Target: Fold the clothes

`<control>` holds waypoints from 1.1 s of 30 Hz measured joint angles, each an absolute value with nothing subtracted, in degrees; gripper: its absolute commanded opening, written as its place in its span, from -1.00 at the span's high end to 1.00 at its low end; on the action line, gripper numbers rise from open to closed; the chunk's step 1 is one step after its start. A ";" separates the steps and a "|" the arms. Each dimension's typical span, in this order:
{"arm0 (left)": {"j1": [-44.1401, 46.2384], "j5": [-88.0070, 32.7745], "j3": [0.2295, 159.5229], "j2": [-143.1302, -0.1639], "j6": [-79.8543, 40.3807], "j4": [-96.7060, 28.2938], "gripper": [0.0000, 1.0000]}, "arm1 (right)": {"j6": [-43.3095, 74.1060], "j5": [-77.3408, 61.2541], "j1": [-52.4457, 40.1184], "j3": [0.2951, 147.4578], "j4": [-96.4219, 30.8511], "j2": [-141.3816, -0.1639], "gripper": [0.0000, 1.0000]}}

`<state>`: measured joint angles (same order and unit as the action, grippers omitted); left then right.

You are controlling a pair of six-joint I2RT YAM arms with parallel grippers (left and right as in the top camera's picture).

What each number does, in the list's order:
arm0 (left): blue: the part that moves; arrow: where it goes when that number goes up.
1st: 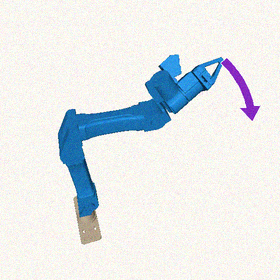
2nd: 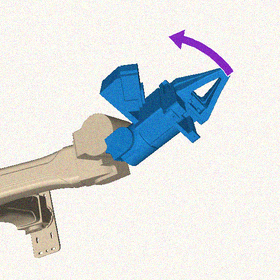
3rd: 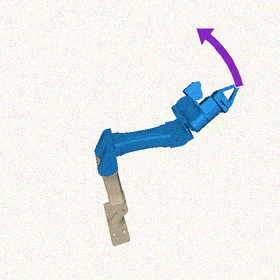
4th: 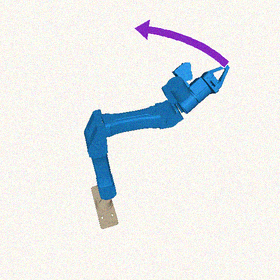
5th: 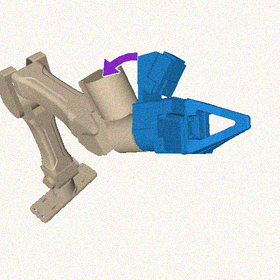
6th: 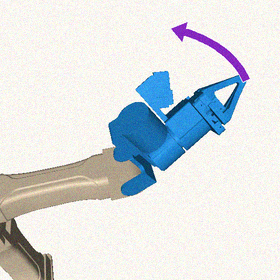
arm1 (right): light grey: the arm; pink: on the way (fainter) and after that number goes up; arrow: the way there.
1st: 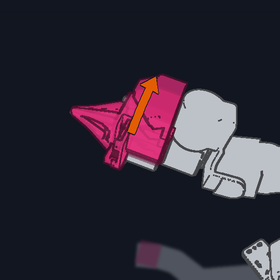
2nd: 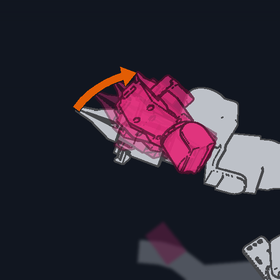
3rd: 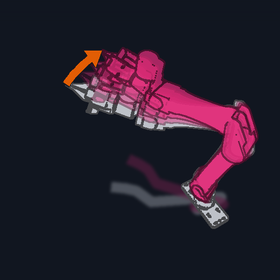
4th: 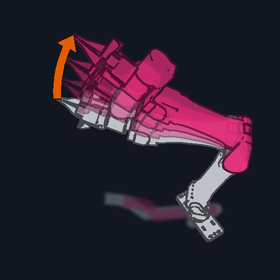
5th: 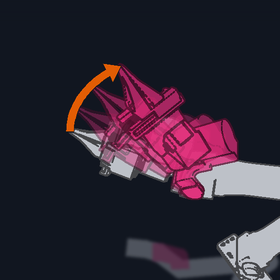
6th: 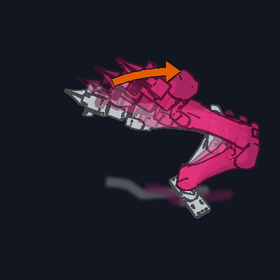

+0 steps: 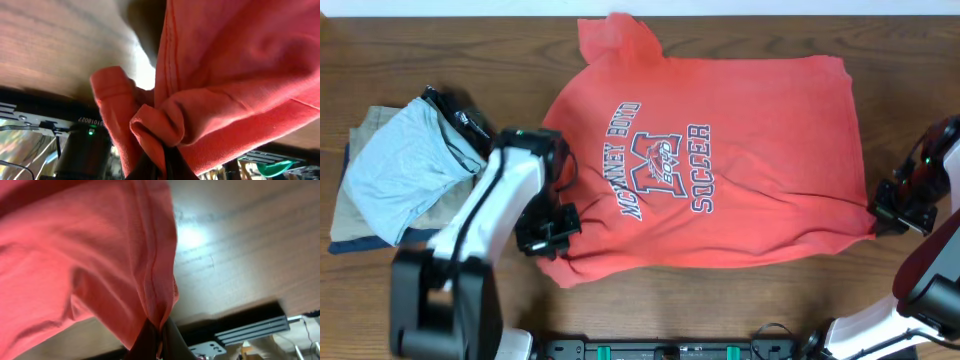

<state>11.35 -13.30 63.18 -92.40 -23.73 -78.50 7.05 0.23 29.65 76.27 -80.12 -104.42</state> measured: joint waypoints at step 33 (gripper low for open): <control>2.24 -9.87 62.37 -92.90 -31.73 -30.52 -0.19 | 9.58 -8.64 21.74 75.79 -40.56 -103.11 0.11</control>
<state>2.24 -9.87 62.37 -92.90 -31.73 -30.52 9.58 -8.64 21.74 75.79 -40.56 -103.11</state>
